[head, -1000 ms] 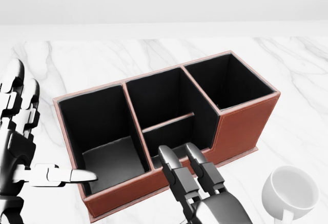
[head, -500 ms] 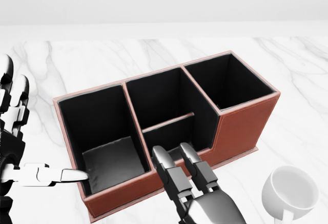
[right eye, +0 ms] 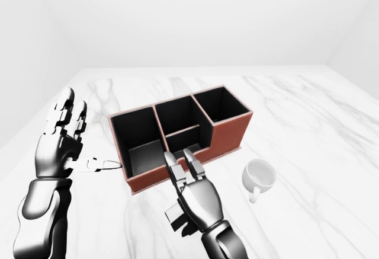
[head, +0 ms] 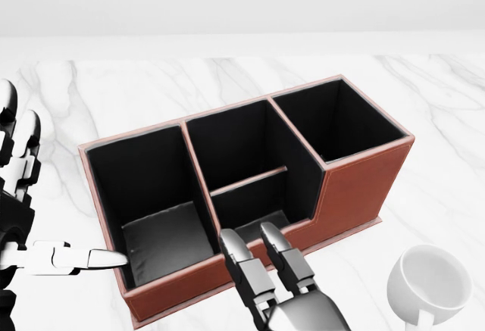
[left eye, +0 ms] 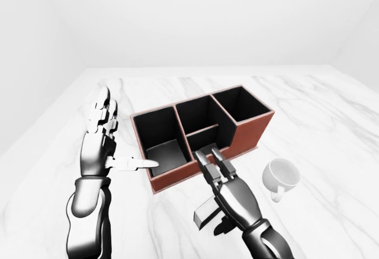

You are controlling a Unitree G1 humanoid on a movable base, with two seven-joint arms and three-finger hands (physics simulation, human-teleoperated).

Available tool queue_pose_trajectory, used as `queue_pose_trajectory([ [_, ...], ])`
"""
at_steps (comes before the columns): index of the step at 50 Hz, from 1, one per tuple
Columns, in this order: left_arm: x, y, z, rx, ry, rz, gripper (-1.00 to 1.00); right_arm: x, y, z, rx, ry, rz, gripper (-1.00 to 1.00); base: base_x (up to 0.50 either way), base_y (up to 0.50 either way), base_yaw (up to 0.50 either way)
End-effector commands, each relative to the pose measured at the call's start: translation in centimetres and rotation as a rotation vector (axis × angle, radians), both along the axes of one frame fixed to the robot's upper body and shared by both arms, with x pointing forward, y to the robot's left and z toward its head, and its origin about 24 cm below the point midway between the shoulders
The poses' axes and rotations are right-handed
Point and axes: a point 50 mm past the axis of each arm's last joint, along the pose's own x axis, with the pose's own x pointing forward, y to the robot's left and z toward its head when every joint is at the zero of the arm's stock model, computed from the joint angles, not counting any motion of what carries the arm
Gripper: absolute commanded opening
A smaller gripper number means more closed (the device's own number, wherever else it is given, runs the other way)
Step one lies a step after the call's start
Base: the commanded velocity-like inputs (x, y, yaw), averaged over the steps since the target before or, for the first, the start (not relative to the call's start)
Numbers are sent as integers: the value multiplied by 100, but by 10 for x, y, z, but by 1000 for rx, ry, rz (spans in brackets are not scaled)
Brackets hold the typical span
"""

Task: Pick up the book and place it in the front compartment of the caddy.

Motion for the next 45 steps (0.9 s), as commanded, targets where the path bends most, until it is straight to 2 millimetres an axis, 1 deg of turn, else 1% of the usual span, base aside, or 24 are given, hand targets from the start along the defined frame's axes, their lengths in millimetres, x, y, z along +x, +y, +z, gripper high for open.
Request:
queue_pose_trajectory([
  [1, -1, 0, 1, 2, -6, -1, 100, -1, 1, -9, -28, 2, -2, 100, 0, 0, 0],
  [9, -1, 0, 2, 5, -10, -1, 100, 1, 2, -15, -38, 14, -6, 100, 0, 0, 0],
  [11, 0, 1, 0, 4, 1, -1, 100, 2, 3, -16, -39, 13, -6, 100, 0, 0, 0],
  [18, -2, 1, 3, 11, -11, -4, 100, 5, 4, -17, -44, 9, -3, 100, 0, 0, 0],
  [25, -1, 0, 1, 12, -4, -5, 100, 5, 5, -21, -57, 8, -6, 100, 0, 0, 0],
  [27, -3, 0, 5, 17, -22, -7, 100, 6, 5, -23, -61, 8, -8, 100, 0, 0, 0],
  [45, -3, -1, 5, 18, -22, -9, 100, 8, 4, -33, -94, 12, -22, 100, 0, 0, 0],
])
